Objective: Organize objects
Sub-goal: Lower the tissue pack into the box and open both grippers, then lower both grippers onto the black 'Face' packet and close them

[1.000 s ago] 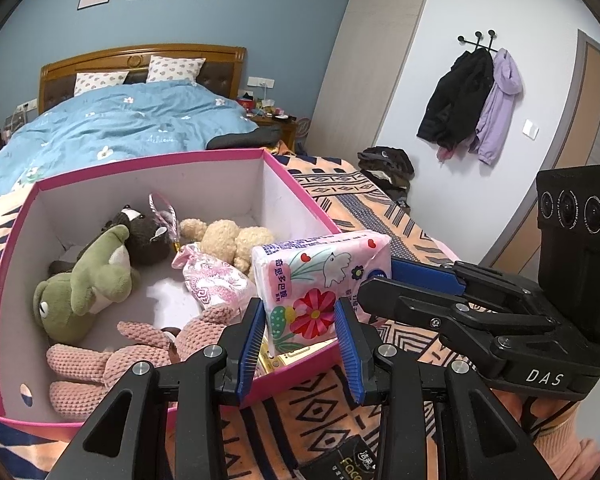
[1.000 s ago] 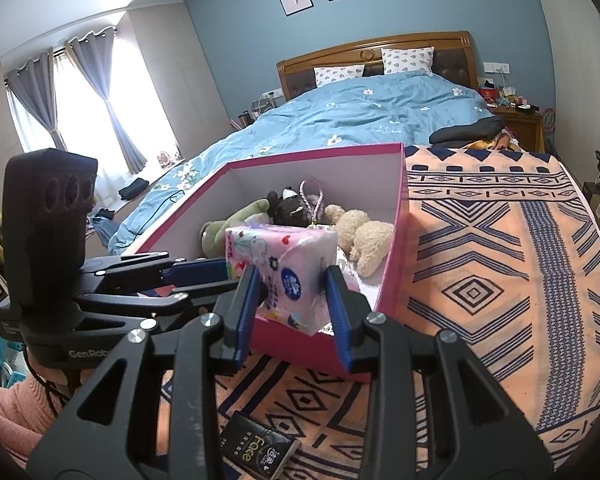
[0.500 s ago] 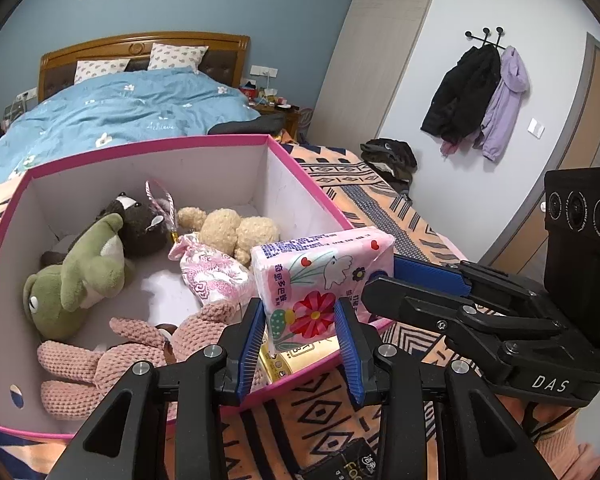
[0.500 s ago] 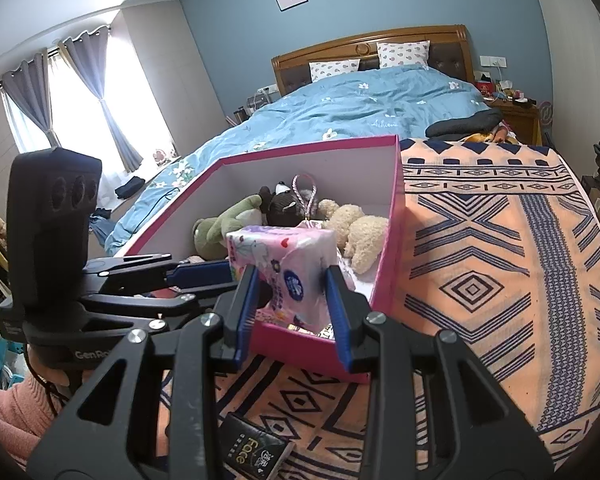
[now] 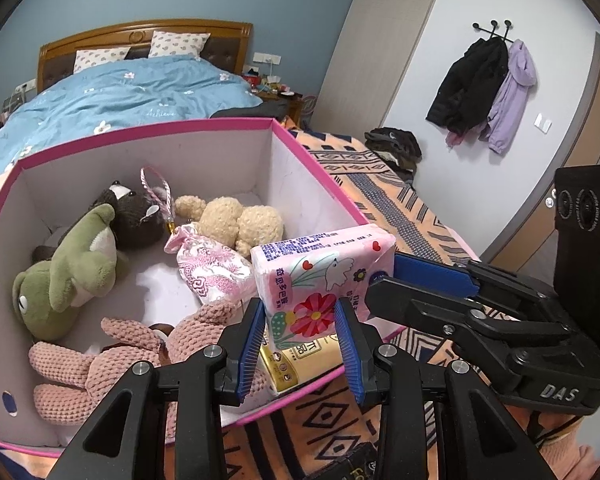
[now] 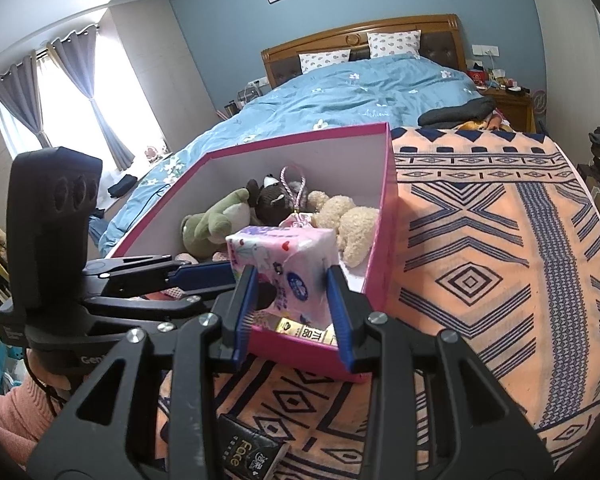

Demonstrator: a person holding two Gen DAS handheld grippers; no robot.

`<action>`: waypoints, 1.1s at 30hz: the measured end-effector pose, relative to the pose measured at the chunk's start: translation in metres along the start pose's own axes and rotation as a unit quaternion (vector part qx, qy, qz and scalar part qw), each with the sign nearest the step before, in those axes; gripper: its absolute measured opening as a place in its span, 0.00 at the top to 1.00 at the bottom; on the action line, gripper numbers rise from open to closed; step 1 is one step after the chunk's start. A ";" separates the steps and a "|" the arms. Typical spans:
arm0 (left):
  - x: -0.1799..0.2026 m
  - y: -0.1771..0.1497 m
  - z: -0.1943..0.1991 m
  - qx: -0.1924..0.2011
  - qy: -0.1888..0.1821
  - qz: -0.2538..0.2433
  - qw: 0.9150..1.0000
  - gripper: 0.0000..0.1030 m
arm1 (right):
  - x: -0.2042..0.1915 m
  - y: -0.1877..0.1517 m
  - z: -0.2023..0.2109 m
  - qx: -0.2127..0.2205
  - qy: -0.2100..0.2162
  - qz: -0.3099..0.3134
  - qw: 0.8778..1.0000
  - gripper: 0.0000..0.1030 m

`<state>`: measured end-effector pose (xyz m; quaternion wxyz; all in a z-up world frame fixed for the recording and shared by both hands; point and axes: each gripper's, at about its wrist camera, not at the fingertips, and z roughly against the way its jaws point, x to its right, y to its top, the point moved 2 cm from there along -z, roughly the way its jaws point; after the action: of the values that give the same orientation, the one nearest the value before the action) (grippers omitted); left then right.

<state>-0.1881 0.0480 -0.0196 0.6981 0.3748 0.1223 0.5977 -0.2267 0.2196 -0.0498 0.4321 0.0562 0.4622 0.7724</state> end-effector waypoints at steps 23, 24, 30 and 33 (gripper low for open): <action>0.016 -0.023 0.058 0.081 0.038 -0.054 0.995 0.35 | -0.011 -0.017 0.029 0.026 0.024 0.001 0.999 0.50; 0.016 -0.028 0.064 0.086 0.038 -0.057 0.994 0.34 | -0.012 -0.020 0.031 0.025 0.028 0.002 0.999 0.49; 0.012 -0.062 0.084 0.093 0.037 -0.057 0.993 0.27 | -0.019 -0.044 0.036 0.008 0.038 0.009 0.999 0.48; 0.010 -0.083 0.078 0.073 0.032 -0.052 0.995 0.27 | -0.020 -0.060 0.033 -0.008 0.047 0.001 0.999 0.48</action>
<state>-0.0758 0.0279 -0.0187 0.6948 0.3986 0.2071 0.5616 -0.1614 0.2391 -0.0704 0.4095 0.0167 0.4758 0.7782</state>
